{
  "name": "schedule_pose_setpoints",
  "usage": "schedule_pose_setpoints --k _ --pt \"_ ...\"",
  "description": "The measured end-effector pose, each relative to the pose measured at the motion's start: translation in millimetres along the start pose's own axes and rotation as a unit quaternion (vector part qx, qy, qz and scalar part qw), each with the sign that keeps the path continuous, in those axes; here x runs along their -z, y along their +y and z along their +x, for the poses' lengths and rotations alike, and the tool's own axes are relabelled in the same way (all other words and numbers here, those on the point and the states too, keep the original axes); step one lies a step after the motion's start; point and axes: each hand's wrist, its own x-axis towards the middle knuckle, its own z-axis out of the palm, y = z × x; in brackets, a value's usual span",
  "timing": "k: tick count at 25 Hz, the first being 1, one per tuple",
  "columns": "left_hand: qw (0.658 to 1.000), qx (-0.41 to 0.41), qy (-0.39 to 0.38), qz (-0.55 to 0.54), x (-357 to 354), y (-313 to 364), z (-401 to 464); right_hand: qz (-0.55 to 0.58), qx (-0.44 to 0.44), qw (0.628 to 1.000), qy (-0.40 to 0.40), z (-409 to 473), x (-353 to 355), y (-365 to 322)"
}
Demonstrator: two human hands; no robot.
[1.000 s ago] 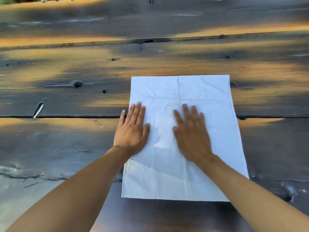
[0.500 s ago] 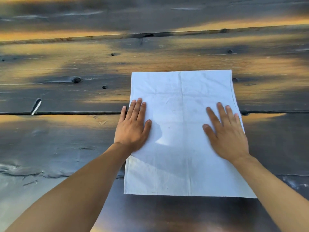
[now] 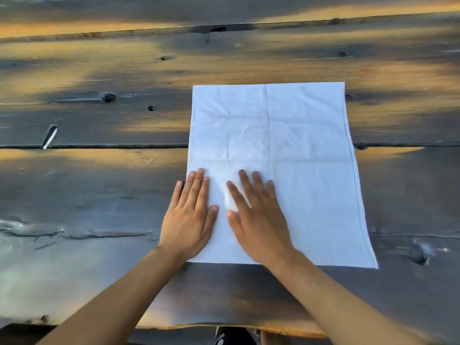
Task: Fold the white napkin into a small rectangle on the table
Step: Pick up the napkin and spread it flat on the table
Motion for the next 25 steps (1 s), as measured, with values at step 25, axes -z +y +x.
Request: schedule_pose_setpoints --k 25 --pt "0.997 0.045 -0.058 0.032 3 5 1 -0.063 -0.031 0.998 -0.007 -8 -1 49"
